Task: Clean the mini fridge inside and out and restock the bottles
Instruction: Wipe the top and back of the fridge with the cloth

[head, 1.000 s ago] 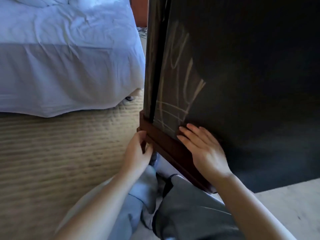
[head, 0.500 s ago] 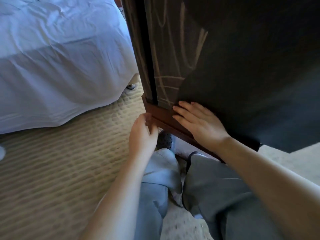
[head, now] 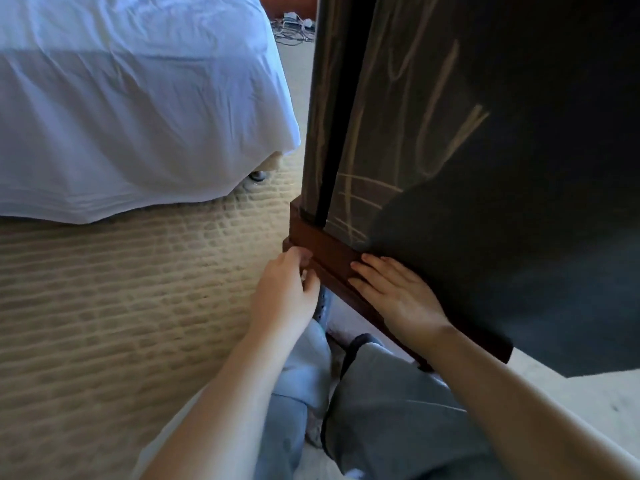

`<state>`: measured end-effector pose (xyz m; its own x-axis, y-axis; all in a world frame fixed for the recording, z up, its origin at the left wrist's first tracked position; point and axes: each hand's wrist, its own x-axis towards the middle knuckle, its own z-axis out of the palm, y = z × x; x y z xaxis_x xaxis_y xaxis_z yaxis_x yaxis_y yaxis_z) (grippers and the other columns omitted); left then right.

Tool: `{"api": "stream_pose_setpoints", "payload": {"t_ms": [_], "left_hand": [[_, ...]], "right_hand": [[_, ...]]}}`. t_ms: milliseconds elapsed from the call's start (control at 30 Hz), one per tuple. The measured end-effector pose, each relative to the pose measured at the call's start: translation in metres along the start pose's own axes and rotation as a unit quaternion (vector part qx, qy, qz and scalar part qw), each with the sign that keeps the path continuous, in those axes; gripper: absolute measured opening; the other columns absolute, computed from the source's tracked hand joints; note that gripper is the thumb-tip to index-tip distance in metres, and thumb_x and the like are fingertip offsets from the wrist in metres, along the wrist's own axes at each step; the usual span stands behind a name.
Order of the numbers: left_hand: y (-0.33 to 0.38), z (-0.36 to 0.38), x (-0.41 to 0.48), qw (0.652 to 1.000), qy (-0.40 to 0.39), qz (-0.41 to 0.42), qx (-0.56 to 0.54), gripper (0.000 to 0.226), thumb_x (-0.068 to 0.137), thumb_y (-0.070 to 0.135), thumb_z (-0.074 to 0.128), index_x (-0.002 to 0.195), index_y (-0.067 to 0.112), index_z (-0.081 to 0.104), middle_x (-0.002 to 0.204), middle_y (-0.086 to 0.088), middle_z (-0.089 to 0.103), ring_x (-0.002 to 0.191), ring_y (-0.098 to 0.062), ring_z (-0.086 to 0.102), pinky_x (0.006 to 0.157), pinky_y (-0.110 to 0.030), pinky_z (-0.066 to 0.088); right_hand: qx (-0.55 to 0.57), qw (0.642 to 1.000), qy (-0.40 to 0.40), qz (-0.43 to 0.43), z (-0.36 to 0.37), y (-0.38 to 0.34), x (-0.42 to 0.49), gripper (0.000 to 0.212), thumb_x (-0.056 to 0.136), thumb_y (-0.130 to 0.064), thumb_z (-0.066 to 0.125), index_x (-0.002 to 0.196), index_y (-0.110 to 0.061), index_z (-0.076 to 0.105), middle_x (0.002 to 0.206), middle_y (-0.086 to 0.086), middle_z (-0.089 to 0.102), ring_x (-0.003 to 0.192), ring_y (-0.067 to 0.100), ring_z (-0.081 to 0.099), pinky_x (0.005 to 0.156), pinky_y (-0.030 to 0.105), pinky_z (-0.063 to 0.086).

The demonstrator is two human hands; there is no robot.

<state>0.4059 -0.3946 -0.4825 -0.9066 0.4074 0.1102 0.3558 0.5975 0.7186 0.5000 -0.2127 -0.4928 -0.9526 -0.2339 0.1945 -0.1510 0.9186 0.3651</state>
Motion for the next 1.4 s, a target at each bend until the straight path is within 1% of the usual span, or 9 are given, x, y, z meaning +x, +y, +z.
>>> {"api": "stream_pose_setpoints", "payload": {"t_ms": [333,467,600,767,900,1033,1133,1200,1400], "left_hand": [[-0.009,-0.003,0.003,1.000,0.015,-0.010,-0.023,0.017,0.092,0.017,0.056,0.108,0.017,0.061,0.101,0.003,0.065,0.095,-0.015,0.057,0.076,-0.024,0.041],[-0.002,-0.007,0.004,0.999,0.024,-0.023,-0.041,0.012,0.091,0.016,0.054,0.100,0.016,0.062,0.095,0.001,0.065,0.090,-0.018,0.059,0.070,-0.027,0.040],[0.008,-0.003,0.001,0.998,0.008,-0.001,-0.060,0.018,0.092,0.018,0.052,0.108,0.017,0.060,0.096,0.000,0.062,0.090,-0.020,0.057,0.070,-0.030,0.043],[0.011,0.009,-0.003,0.998,-0.022,0.010,-0.053,0.021,0.092,0.018,0.051,0.110,0.019,0.060,0.100,0.004,0.065,0.092,-0.017,0.060,0.072,-0.029,0.047],[0.004,0.005,-0.001,0.999,-0.013,-0.002,-0.045,0.017,0.091,0.018,0.054,0.106,0.021,0.061,0.096,0.005,0.065,0.083,-0.013,0.059,0.066,-0.024,0.039],[0.002,0.000,0.009,0.999,0.002,0.005,-0.053,0.014,0.091,0.016,0.053,0.103,0.018,0.061,0.089,0.003,0.064,0.078,-0.015,0.058,0.058,-0.022,0.033],[0.005,0.004,0.010,0.999,0.000,0.003,-0.054,0.008,0.093,0.021,0.053,0.098,0.021,0.058,0.083,0.007,0.060,0.075,-0.013,0.057,0.057,-0.021,0.036],[0.007,0.004,0.011,0.999,0.007,0.004,-0.049,0.009,0.093,0.023,0.053,0.100,0.021,0.059,0.085,0.008,0.061,0.076,-0.011,0.057,0.060,-0.021,0.036],[0.001,0.003,0.008,0.997,0.010,-0.012,-0.072,0.009,0.091,0.016,0.052,0.096,0.020,0.059,0.086,0.006,0.061,0.075,-0.012,0.054,0.057,-0.018,0.034]], "right_hand": [[0.047,0.996,0.073,0.036,-0.017,-0.017,0.086,0.054,0.068,-0.008,0.079,0.120,-0.013,0.066,0.133,0.007,0.058,0.128,0.027,0.050,0.113,0.035,0.023],[0.017,0.975,0.207,0.073,-0.065,0.013,0.056,0.038,0.088,0.005,0.052,0.121,-0.008,0.066,0.135,0.011,0.057,0.131,0.028,0.044,0.112,0.043,0.032],[-0.024,0.925,0.338,0.173,-0.095,0.031,0.023,0.031,0.092,0.008,0.053,0.115,-0.007,0.070,0.127,0.011,0.061,0.124,0.028,0.048,0.100,0.048,0.044],[-0.004,0.994,0.099,0.048,-0.027,-0.004,0.014,0.039,0.084,-0.001,0.043,0.108,-0.008,0.073,0.125,0.010,0.064,0.122,0.029,0.055,0.110,0.041,0.027],[-0.053,0.998,-0.036,-0.012,-0.010,-0.005,0.006,0.037,0.070,-0.009,0.072,0.107,-0.011,0.073,0.124,0.007,0.065,0.121,0.028,0.056,0.112,0.039,0.018],[0.069,0.974,0.187,0.110,-0.074,0.014,0.023,0.040,0.095,0.003,0.036,0.110,-0.006,0.072,0.130,0.011,0.060,0.127,0.029,0.047,0.105,0.047,0.039],[0.046,0.893,0.402,0.198,-0.137,0.039,0.041,0.032,0.097,0.005,0.043,0.105,-0.002,0.073,0.124,0.014,0.060,0.122,0.030,0.049,0.103,0.043,0.042],[0.005,0.866,0.448,0.221,-0.149,0.045,0.049,0.030,0.095,0.008,0.046,0.107,-0.001,0.072,0.124,0.015,0.060,0.123,0.030,0.047,0.106,0.041,0.039],[0.019,0.983,0.157,0.097,-0.053,0.000,0.050,0.039,0.079,0.001,0.049,0.108,-0.010,0.072,0.125,0.008,0.064,0.125,0.024,0.051,0.110,0.042,0.033]]}}
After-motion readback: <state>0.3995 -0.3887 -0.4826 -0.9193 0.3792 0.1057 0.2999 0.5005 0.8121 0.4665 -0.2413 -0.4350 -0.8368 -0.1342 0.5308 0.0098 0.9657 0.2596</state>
